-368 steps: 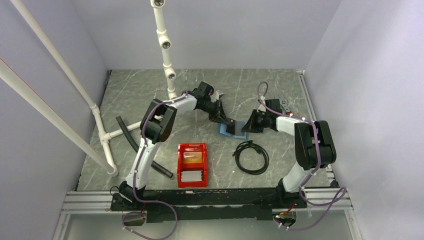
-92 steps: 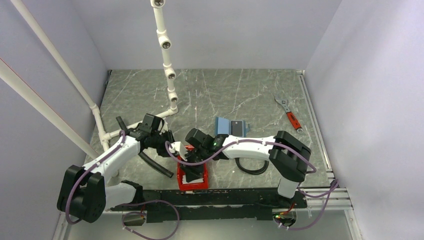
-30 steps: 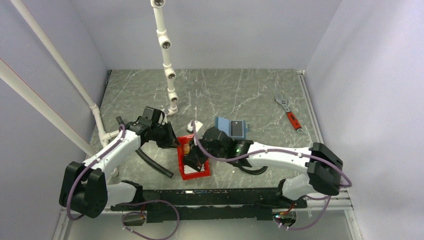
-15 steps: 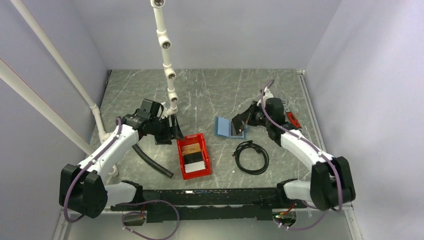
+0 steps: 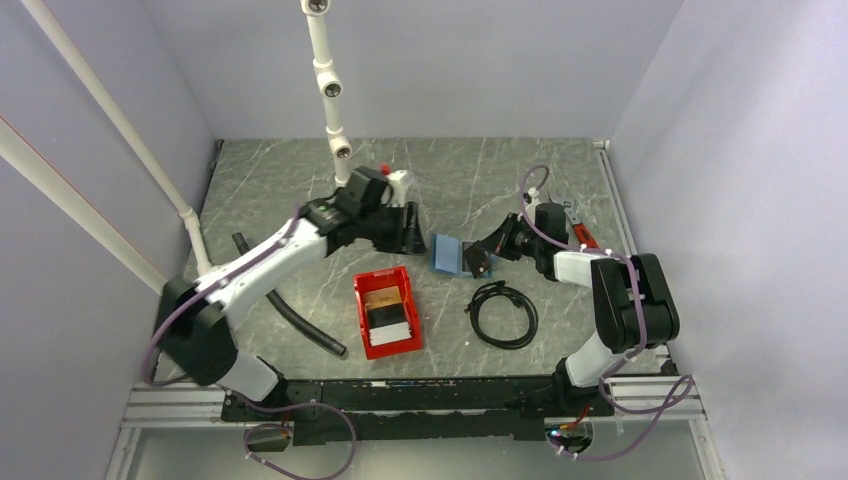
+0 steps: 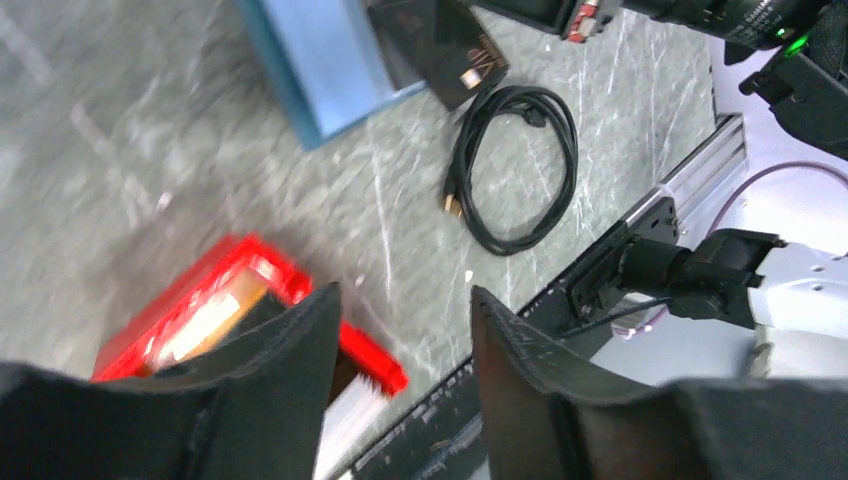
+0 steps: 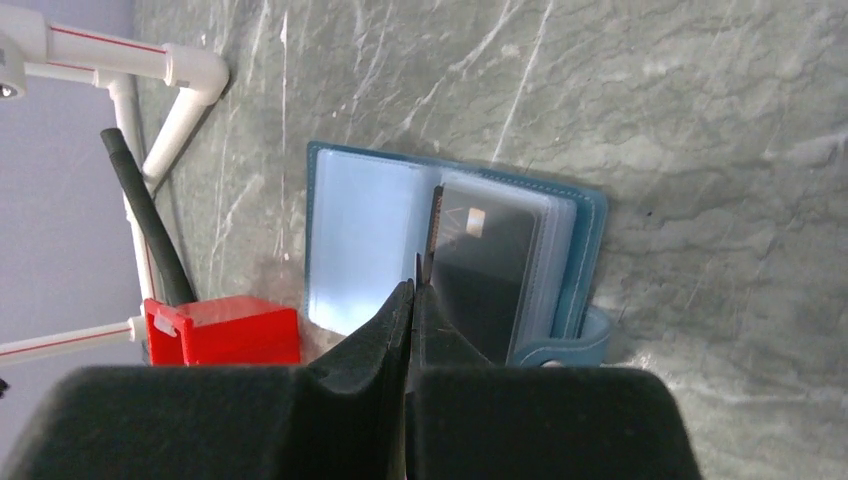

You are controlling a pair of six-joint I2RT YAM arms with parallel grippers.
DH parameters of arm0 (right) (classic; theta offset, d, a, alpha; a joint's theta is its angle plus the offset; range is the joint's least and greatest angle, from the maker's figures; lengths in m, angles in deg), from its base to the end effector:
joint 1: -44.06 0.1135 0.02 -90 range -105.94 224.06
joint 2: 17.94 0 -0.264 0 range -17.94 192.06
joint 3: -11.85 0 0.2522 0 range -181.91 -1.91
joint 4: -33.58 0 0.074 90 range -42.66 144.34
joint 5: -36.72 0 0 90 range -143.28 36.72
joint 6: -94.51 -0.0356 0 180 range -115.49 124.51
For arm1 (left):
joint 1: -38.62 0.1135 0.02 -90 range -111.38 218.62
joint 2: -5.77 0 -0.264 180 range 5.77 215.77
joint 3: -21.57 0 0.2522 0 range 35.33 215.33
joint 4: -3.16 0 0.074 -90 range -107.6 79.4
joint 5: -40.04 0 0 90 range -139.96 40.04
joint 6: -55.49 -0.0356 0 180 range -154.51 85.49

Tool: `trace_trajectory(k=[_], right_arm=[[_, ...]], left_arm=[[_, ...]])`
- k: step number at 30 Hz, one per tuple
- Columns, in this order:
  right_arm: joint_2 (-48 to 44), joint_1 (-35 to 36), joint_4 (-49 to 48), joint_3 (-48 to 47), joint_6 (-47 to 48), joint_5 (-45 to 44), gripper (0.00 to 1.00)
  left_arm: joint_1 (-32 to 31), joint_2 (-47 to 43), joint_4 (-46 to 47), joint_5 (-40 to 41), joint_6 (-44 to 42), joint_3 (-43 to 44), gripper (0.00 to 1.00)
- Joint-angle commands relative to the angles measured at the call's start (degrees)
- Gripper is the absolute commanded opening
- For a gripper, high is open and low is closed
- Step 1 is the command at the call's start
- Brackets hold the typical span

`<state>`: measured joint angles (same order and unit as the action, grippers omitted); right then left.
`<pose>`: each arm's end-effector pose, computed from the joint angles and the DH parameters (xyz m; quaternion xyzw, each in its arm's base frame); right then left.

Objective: Put the credit cards into the card holder
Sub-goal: Insert the credit card into the card holder.

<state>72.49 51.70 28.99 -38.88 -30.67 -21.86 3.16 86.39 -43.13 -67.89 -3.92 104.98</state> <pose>0.2963 0.0585 0.1564 0.0821 0.8595 0.3857 0.3253 0.2438 -0.1871 0.3120 0.1000 0.9041 -0.3326 0.2489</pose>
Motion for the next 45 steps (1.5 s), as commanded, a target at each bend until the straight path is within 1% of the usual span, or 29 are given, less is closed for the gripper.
trace_trajectory(k=[1,3,6,10,11,13,14,17,20,25,31,45], right_arm=[[3.41,-1.3,-9.93,-1.4,-1.87,4.98,0.0],[4.66,-1.32,-11.77,-1.15,-2.73,5.54,0.0],[5.72,-1.41,-12.91,-0.83,-3.07,5.25,0.0],[6.55,-1.93,-13.95,-0.39,-4.0,5.4,0.0],[6.6,-2.12,-14.22,-0.32,-4.28,5.47,0.0],[6.68,-2.45,-15.06,0.19,-4.81,5.85,0.0],[6.66,-2.56,-15.47,0.35,-5.08,6.13,0.0],[7.27,-2.8,-17.32,0.83,-5.88,7.56,0.0],[8.85,-2.77,-18.66,0.33,-6.44,9.6,0.0],[9.99,-2.5,-17.57,-0.33,-5.74,9.48,0.0],[10.3,-1.46,-14.06,-1.88,-3.71,7.56,0.0],[12.94,0.56,-10.15,-5.66,-4.2,3.08,0.0]], left_arm=[[-3.8,12.21,8.07,-0.77,-2.34,7.96,0.47],[-4.8,18.52,8.61,-1.82,-3.27,13.1,0.36],[-5.36,28.34,8.88,-4.45,-3.97,19.17,0.23],[-5.41,36.51,9.31,-5.69,-4.67,24.66,0.13],[-5.41,38.02,8.98,-5.11,-4.85,25.59,0.12],[-5.35,40.38,7.32,-3.06,-5.42,27.33,0.05],[-5.26,41.23,6.56,-1.92,-5.52,27.6,0.04],[-4.18,43.23,4.8,0.66,-4.45,26.98,0.01],[-2.71,44.71,3.86,0.03,-2.22,25.85,0.0],[-2.15,45.23,5.11,-0.56,-0.93,23.52,0.0],[-1.9,44.77,5.33,-0.13,-0.82,21.85,0.0],[-1.78,44.14,8.04,-2.4,0.52,19.17,0.0]])
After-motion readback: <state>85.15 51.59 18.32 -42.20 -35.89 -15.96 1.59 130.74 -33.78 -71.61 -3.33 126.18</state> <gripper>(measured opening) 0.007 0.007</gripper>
